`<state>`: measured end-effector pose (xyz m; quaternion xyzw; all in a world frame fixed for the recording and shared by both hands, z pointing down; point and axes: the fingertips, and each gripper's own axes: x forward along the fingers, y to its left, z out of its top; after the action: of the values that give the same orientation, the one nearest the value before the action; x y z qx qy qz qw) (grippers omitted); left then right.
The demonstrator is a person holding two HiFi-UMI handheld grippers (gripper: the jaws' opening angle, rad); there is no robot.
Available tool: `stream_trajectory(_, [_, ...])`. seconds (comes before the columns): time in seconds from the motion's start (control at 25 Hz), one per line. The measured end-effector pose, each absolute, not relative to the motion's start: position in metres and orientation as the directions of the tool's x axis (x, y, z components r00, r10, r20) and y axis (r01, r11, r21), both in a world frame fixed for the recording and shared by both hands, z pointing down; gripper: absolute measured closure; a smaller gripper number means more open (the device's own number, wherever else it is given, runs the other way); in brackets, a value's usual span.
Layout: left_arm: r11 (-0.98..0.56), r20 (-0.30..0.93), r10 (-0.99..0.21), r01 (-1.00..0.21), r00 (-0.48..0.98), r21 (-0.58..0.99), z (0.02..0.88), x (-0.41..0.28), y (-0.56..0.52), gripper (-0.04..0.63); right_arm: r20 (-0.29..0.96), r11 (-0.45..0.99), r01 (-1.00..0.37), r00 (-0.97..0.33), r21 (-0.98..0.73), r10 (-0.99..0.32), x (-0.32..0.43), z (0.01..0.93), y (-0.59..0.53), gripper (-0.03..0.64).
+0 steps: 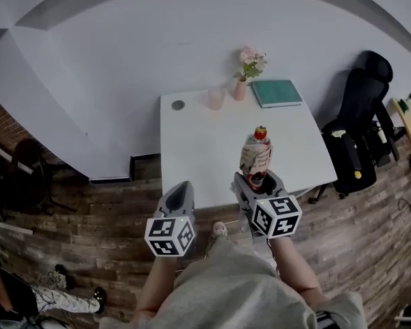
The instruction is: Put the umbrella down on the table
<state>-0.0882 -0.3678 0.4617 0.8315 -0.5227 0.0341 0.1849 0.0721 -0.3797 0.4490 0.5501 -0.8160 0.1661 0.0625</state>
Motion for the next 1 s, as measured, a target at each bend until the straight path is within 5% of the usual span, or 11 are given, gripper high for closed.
stream_trajectory(1.0, [-0.337,0.34,-0.836,-0.893,0.43,0.299,0.504,-0.067,-0.492,0.588,0.608,0.313,-0.91,-0.414,-0.272,-0.677,0.079,0.583,-0.541,0.345])
